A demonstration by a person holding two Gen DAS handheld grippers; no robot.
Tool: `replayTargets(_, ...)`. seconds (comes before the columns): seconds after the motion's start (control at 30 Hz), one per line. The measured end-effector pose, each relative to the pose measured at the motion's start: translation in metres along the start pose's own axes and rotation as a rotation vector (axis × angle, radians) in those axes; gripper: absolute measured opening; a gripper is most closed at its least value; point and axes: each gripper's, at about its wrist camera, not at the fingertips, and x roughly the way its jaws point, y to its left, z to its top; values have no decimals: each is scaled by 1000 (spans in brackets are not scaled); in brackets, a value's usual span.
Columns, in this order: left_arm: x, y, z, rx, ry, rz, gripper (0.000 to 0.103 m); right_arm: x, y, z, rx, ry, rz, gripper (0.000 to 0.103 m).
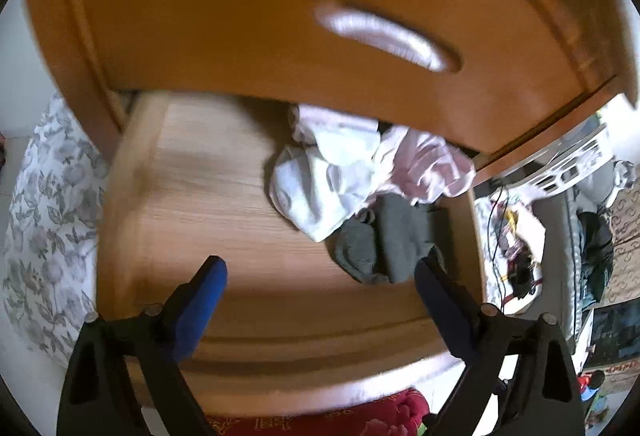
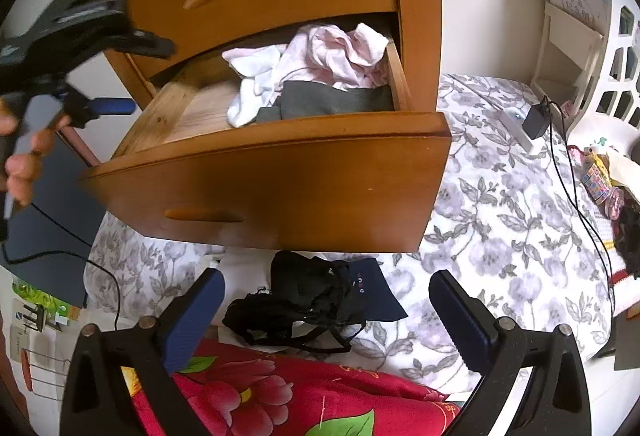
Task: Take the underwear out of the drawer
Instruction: 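Move the left gripper into the drawer toward the white sock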
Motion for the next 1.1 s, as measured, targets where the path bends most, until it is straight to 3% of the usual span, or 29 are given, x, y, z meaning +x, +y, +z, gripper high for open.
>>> replayTargets(0.4,67,14,26,-199,110,44,69,13,-9,-1,8,22,19,103)
replayTargets(0.73,101,16,41,-261,149,74,63,21,-10,0,-3,34,49,103)
replayTargets(1.1,117,23,56,-285,172,67,41,25,-10,1,-3,37,65,103)
